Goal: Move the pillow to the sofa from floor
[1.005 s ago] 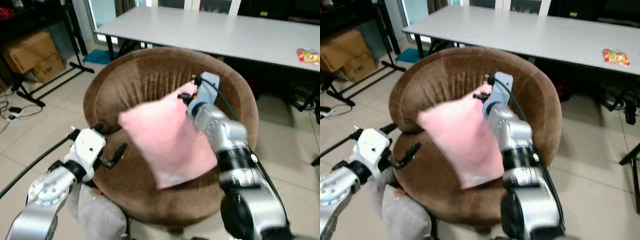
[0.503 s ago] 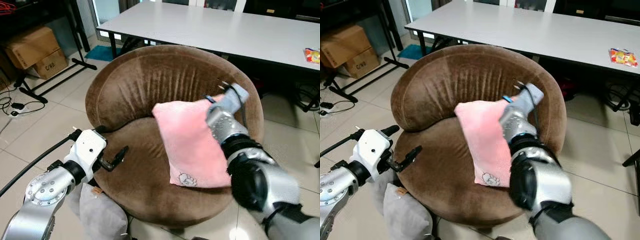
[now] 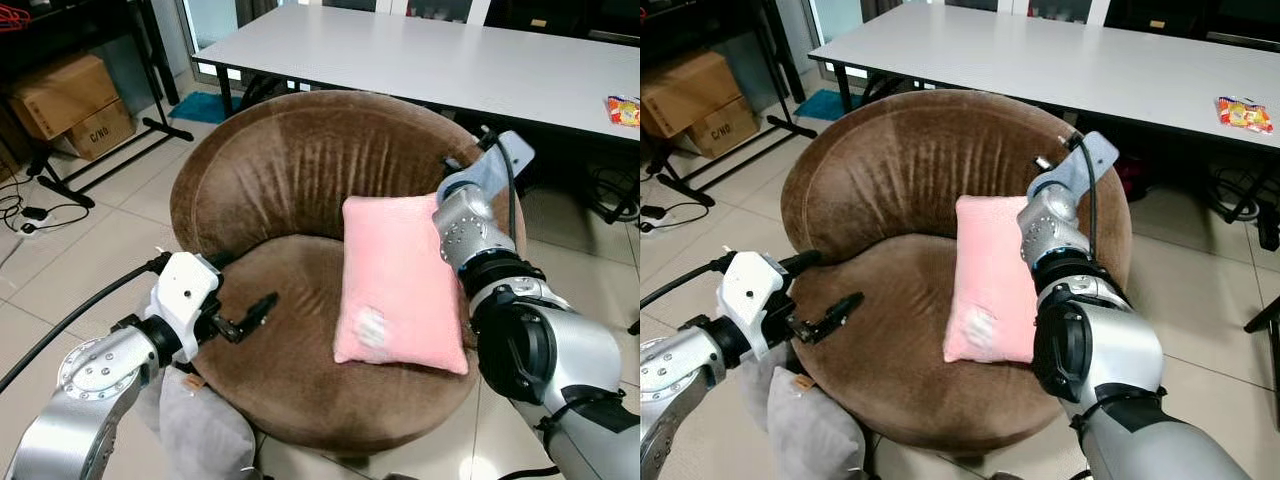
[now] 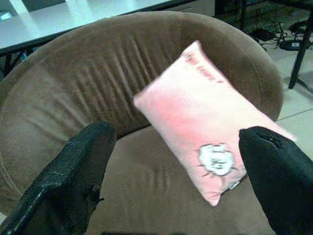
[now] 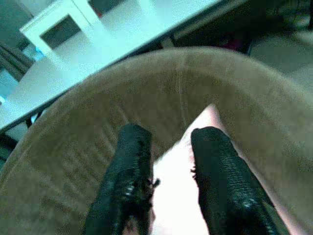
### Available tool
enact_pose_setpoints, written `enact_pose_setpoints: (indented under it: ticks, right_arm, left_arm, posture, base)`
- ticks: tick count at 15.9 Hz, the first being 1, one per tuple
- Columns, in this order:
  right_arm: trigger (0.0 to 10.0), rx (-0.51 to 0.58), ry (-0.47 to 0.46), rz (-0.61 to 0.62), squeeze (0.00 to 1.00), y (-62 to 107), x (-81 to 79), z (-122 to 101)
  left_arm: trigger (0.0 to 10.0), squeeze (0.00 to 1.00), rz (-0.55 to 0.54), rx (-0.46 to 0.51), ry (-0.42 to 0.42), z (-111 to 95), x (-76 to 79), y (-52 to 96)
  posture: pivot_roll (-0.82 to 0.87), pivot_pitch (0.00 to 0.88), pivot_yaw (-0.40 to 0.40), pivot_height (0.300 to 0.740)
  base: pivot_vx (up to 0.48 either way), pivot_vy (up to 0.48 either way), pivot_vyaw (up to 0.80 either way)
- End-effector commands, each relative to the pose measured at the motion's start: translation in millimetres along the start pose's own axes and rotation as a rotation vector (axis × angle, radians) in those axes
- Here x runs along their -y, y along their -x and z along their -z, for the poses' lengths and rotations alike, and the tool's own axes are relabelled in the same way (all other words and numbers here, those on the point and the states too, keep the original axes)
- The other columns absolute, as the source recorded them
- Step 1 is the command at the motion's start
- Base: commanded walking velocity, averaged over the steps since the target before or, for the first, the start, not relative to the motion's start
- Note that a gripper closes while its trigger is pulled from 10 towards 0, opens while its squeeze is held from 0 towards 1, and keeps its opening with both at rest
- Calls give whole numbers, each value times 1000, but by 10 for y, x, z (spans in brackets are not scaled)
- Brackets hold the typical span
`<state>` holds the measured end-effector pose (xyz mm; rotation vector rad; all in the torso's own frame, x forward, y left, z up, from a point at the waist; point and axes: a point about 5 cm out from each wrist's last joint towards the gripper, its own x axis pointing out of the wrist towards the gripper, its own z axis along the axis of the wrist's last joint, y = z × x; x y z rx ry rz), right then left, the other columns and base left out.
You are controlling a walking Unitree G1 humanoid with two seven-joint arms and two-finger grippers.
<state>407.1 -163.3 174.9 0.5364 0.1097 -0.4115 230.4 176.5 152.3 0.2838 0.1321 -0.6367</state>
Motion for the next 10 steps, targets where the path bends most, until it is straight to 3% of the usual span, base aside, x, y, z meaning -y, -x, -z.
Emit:
enact_pose_setpoints:
  ticks: [1,2,3,6,8,10]
  right_arm:
    - [10000,24,-8,11,1000,-12,91,-9]
    - [10000,56,18,5,404,-12,113,-29]
    - [10000,117,96,-4,0,-4,144,-54]
    - [10000,129,235,-203,0,104,297,113]
    - [10000,110,337,-300,0,353,516,216]
    - [10000,91,361,-370,0,543,559,255]
  left_arm:
    - [10000,0,-22,12,-17,-27,-54,-50]
    - [10000,0,-44,18,-22,-35,-75,-68]
    - [10000,0,-78,27,-25,-44,-104,-93]
    - [10000,0,-260,74,4,-64,-187,-149]
    - [10000,0,-374,70,-1,-38,-187,-105]
    - [10000,0,-429,50,-19,-7,-178,-62]
  posture:
    - [-4,0,39,740]
    - [-4,0,39,740]
    - [-9,0,42,740]
    - [-31,0,46,740]
    - [-45,0,51,740]
    - [-48,0,51,740]
  base:
    - [0,0,0]
    - [0,0,0]
    - [0,0,0]
    - [0,0,0]
    - [0,0,0]
    - [0,0,0]
